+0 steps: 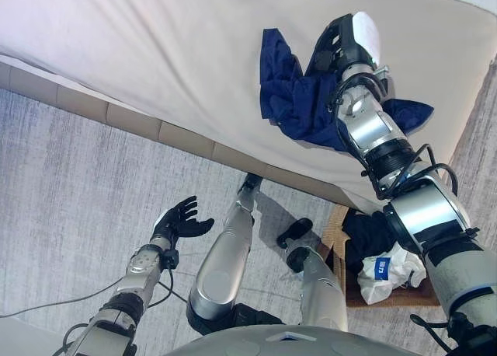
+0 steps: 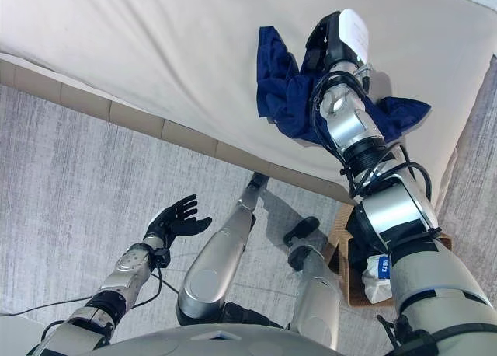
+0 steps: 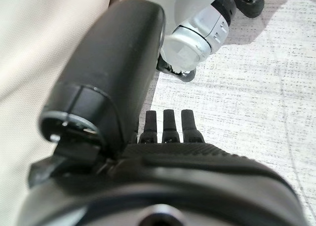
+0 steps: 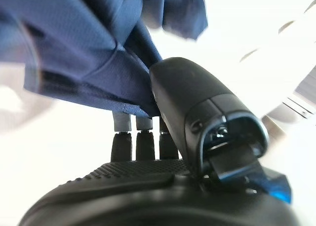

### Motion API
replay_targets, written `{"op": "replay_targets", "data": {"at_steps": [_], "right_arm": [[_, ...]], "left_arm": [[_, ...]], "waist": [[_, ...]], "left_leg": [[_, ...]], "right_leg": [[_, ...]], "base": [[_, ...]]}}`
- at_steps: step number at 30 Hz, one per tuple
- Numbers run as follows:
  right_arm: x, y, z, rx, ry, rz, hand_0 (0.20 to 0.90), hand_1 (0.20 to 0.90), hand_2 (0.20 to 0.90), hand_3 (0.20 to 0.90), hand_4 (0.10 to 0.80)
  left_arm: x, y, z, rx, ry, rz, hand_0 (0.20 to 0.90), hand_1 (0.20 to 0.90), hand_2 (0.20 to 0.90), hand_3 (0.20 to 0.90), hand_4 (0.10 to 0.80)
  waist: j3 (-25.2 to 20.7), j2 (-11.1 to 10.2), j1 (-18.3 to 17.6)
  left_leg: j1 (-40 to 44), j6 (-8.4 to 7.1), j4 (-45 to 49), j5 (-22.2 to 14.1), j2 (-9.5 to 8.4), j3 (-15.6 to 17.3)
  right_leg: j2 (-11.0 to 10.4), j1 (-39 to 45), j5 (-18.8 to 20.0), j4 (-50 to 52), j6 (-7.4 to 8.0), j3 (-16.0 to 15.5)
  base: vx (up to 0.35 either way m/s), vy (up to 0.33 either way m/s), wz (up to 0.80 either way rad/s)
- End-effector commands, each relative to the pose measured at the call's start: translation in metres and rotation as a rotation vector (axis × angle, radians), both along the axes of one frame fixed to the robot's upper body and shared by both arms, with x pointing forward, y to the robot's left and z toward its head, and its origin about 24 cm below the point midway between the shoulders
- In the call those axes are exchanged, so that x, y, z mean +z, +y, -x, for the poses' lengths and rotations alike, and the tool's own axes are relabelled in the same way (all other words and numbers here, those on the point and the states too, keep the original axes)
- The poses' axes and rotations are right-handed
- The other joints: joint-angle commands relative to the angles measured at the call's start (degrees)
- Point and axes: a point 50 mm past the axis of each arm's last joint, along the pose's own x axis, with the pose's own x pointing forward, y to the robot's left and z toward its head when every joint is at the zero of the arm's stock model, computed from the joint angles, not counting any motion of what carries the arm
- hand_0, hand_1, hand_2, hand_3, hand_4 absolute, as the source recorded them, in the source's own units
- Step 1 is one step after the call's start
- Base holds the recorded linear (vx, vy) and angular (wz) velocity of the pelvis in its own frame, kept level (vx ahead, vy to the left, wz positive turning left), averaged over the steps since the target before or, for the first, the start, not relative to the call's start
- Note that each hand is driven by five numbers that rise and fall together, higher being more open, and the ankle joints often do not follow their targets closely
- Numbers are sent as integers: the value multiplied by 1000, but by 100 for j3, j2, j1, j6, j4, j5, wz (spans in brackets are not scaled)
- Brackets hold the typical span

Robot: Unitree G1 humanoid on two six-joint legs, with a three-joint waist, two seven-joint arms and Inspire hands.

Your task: Pick up the clothes from the bed and place them into the basket

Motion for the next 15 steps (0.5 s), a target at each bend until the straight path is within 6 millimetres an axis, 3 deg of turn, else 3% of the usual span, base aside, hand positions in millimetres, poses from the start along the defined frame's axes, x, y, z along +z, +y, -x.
{"op": "replay_targets", "data": {"at_steps": [1,5,12,15], "right_arm": [[55,21,29,147,-285,99,900,900,900,900,800],[49,32,48,232,-310,178,900,900,900,900,800],[7,39,55,407,-37,194,900,900,900,900,800],[-3,37,60,434,-16,184,900,900,900,900,800]], "left_arm": [[-15,11,33,58,51,10,900,900,900,900,800],[-17,19,39,97,57,10,900,900,900,900,800],[-16,34,46,162,64,2,900,900,900,900,800],[-16,38,49,184,65,-5,900,900,900,900,800]], "waist": [[13,78,-76],[13,-17,-163],[13,-226,-277],[13,-302,-313]], "left_leg": [[311,394,-120,-552,-98,206],[363,406,-165,-552,-68,214],[467,381,-326,-537,44,277],[537,351,-443,-508,110,291]], "right_leg": [[69,158,-136,255,-172,161],[96,203,-160,260,-178,209],[195,333,-163,117,-143,273],[238,426,-154,33,-128,281]], "base": [[4,-14,-11],[1,-4,-2],[-12,-25,-3],[3,-42,-4]]}}
